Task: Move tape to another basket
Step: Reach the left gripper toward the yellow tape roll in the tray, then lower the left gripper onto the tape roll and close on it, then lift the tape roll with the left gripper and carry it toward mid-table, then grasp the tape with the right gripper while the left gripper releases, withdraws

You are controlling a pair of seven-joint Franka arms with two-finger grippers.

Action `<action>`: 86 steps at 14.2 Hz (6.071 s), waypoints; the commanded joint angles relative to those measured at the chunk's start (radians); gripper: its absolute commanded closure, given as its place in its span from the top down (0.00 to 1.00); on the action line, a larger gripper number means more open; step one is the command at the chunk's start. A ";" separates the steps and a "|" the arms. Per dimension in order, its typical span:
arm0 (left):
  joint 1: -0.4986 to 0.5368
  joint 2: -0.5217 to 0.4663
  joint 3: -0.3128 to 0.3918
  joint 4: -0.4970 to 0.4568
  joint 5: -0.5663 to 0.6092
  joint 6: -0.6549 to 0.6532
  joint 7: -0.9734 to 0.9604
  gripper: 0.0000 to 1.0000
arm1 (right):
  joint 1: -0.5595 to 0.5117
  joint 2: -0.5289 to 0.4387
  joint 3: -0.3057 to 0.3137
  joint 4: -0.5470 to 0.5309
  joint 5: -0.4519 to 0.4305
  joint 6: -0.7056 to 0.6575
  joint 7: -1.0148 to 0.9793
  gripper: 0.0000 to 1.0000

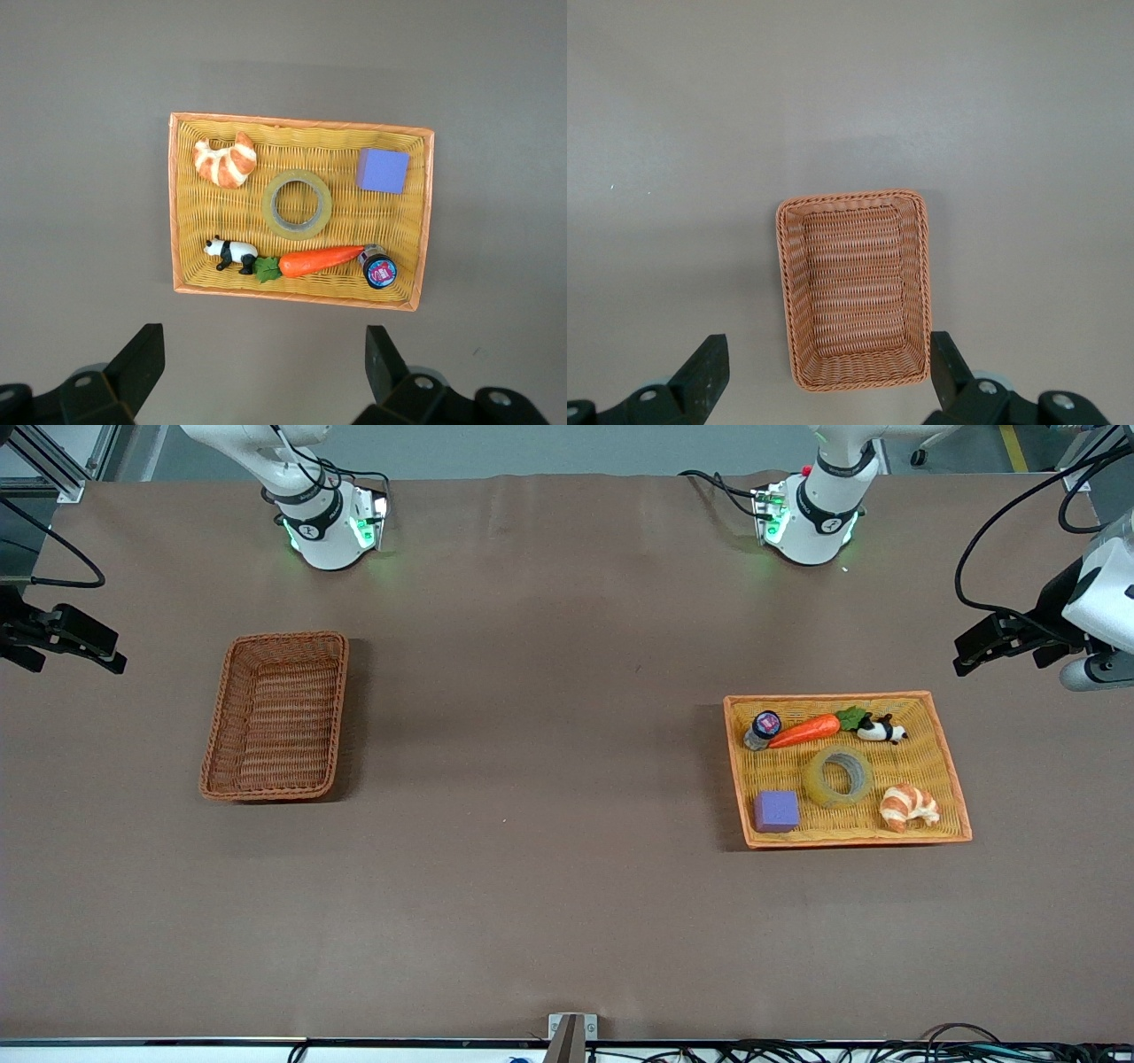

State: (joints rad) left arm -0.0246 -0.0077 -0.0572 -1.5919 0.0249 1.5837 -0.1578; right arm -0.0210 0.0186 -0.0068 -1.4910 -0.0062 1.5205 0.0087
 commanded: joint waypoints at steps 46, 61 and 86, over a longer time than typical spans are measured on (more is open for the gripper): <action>0.054 0.327 -0.107 -0.167 0.056 0.442 -0.051 0.00 | -0.005 -0.009 0.001 -0.011 -0.001 0.000 -0.015 1.00; -0.418 0.690 -0.271 0.155 0.066 0.472 -0.693 0.00 | -0.005 -0.009 -0.001 -0.011 -0.001 -0.002 -0.015 1.00; -0.312 0.424 -0.153 0.234 0.273 0.187 -0.608 1.00 | 0.206 0.207 0.218 -0.076 0.058 0.268 0.339 1.00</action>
State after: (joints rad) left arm -0.4083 0.5003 -0.2045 -1.3113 0.2907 1.8186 -0.8693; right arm 0.1656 0.1865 0.1500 -1.5260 0.0620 1.7062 0.2361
